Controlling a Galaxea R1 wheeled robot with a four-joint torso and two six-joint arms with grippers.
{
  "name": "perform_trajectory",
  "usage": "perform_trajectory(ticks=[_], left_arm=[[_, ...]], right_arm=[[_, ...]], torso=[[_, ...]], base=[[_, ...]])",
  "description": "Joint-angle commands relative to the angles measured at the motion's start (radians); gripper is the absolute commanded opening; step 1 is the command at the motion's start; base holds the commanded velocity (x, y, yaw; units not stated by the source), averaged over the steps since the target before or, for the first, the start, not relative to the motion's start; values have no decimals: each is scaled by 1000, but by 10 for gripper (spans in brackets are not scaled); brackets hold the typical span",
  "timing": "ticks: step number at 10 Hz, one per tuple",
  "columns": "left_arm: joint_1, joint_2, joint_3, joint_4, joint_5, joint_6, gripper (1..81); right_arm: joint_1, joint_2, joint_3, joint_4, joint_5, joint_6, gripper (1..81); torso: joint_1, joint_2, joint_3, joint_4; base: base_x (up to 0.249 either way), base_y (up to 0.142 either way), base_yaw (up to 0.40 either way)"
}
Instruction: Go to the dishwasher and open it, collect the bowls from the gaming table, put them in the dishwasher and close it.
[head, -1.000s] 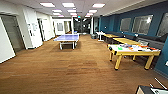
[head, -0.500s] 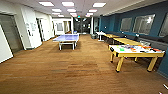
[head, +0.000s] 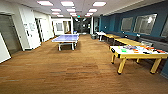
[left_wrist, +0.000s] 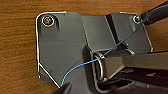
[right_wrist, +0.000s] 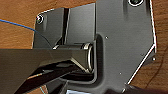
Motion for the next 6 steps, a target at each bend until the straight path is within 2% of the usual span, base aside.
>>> perform_trajectory(ticks=[1,6], left_arm=[[-44,0,2,-5,47,6,811],[-47,3,-10,-4,51,1,811]], right_arm=[[47,0,6,-2,-57,-1,811],[46,0,6,-1,-57,-1,811]], torso=[[0,0,0,0],[0,0,0,0]], base=[[255,0,0],[259,0,0]])
